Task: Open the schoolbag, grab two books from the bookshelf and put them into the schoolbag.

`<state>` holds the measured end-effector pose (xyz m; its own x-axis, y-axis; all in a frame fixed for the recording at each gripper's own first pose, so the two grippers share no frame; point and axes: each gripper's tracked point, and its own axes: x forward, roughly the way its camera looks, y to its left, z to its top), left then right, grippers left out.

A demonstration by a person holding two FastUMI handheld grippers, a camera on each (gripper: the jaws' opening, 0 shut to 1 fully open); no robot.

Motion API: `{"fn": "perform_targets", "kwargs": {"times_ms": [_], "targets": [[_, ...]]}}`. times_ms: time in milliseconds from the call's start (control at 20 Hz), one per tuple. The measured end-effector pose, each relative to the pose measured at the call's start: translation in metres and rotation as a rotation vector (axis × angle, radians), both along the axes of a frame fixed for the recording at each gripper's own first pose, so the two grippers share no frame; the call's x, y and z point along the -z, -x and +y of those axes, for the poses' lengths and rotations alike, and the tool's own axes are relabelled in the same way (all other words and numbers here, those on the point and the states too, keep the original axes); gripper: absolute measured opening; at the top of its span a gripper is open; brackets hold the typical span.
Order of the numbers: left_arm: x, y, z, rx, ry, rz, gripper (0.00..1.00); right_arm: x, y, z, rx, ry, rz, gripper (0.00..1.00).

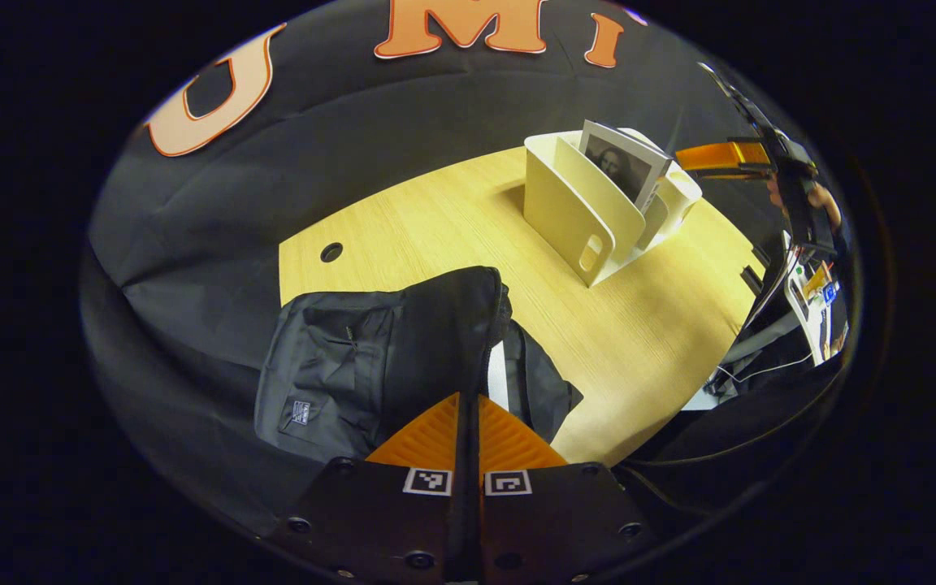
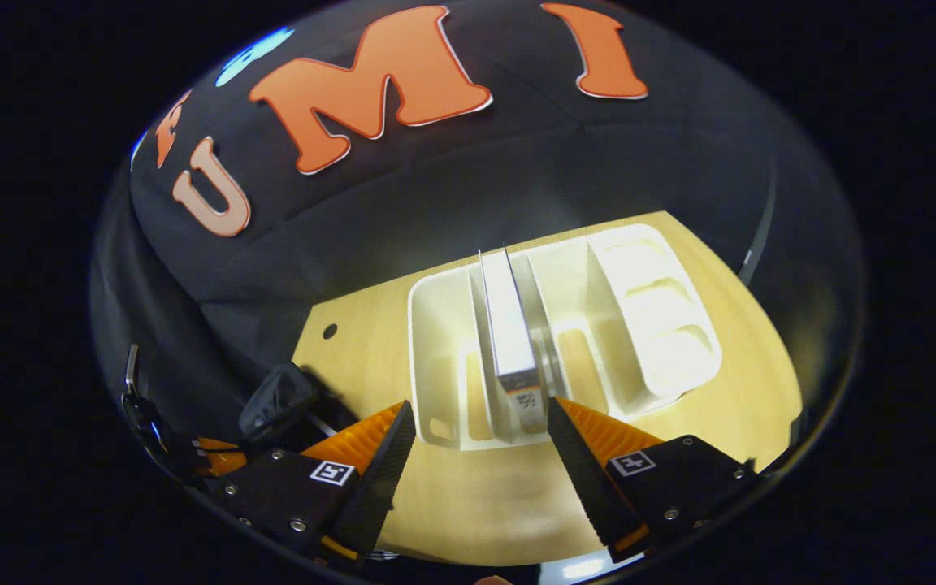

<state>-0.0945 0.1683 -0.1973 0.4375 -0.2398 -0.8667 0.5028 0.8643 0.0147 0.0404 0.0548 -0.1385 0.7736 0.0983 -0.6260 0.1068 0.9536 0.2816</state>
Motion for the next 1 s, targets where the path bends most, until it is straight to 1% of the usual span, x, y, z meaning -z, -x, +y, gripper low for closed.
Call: {"fn": "perform_targets", "kwargs": {"times_ms": [150, 250, 450, 600, 700, 800, 900, 1000], "targets": [[-0.002, -0.001, 0.003, -0.017, -0.008, 0.012, 0.01, -0.009, -0.021, -0.010, -0.100, 0.089, 0.048, 0.98], [-0.003, -0.002, 0.006, -0.028, -0.016, 0.018, 0.01, -0.010, -0.034, -0.012, -0.155, 0.122, 0.089, 0.98], [-0.004, -0.003, 0.006, -0.045, -0.035, 0.035, 0.01, 0.007, -0.061, -0.015, -0.237, 0.164, 0.191, 0.98], [-0.005, -0.004, 0.006, -0.054, -0.049, 0.049, 0.01, 0.020, -0.081, -0.014, -0.281, 0.149, 0.277, 0.98], [-0.005, -0.005, 0.006, -0.066, -0.058, 0.060, 0.01, 0.028, -0.092, -0.016, -0.314, 0.159, 0.319, 0.98], [-0.004, -0.004, 0.006, -0.080, -0.063, 0.069, 0.01, 0.036, -0.104, -0.019, -0.325, 0.181, 0.352, 0.98], [-0.004, -0.003, 0.007, -0.091, -0.065, 0.077, 0.01, 0.042, -0.109, -0.019, -0.320, 0.176, 0.396, 0.97], [-0.003, -0.002, 0.008, -0.102, -0.063, 0.085, 0.01, 0.051, -0.115, -0.019, -0.297, 0.146, 0.439, 0.90]]}}
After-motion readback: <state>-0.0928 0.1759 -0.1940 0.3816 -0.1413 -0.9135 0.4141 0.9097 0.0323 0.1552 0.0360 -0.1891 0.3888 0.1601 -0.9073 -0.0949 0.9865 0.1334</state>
